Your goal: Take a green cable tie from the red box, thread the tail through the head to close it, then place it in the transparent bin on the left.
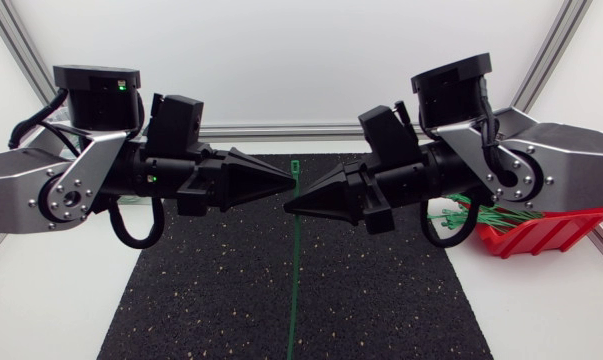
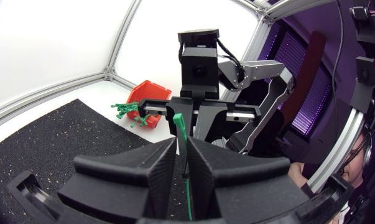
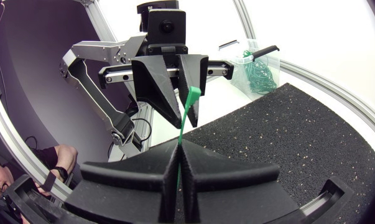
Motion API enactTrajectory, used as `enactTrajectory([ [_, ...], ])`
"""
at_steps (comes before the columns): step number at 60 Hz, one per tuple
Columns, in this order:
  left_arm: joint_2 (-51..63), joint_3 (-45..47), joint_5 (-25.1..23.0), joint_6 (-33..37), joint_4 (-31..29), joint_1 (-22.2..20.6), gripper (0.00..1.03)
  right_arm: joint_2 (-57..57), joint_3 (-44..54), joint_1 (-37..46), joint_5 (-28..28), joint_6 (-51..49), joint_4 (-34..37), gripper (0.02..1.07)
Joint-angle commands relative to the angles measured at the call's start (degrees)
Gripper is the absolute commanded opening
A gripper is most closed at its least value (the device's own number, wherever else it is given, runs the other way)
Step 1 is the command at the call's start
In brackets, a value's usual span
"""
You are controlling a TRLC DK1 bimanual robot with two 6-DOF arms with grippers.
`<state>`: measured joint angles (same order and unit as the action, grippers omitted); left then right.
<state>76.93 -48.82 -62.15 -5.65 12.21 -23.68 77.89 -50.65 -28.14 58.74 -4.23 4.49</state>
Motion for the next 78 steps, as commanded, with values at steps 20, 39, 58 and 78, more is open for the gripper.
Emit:
enactTrajectory([
  [20, -0.2, 0.39, -0.52, -1.38, 0.89, -0.22, 0.14, 1.21, 1.0, -0.69, 0.41, 1.24, -0.62, 0.08],
  [39, -0.37, 0.92, 0.19, -1.29, 1.33, -0.75, 0.04, 1.39, 1.08, -0.95, 0.32, 1.24, -0.8, 0.08],
  [58, -0.64, 1.09, 0.54, -1.38, 1.33, -1.28, 0.04, 3.06, 1.08, -2.27, -0.47, 1.24, -1.42, 0.08],
  [78, -0.55, 0.65, 0.71, -1.47, 0.45, 1.71, 0.04, 0.86, 3.02, -1.13, -0.47, 0.71, -4.14, 0.33],
])
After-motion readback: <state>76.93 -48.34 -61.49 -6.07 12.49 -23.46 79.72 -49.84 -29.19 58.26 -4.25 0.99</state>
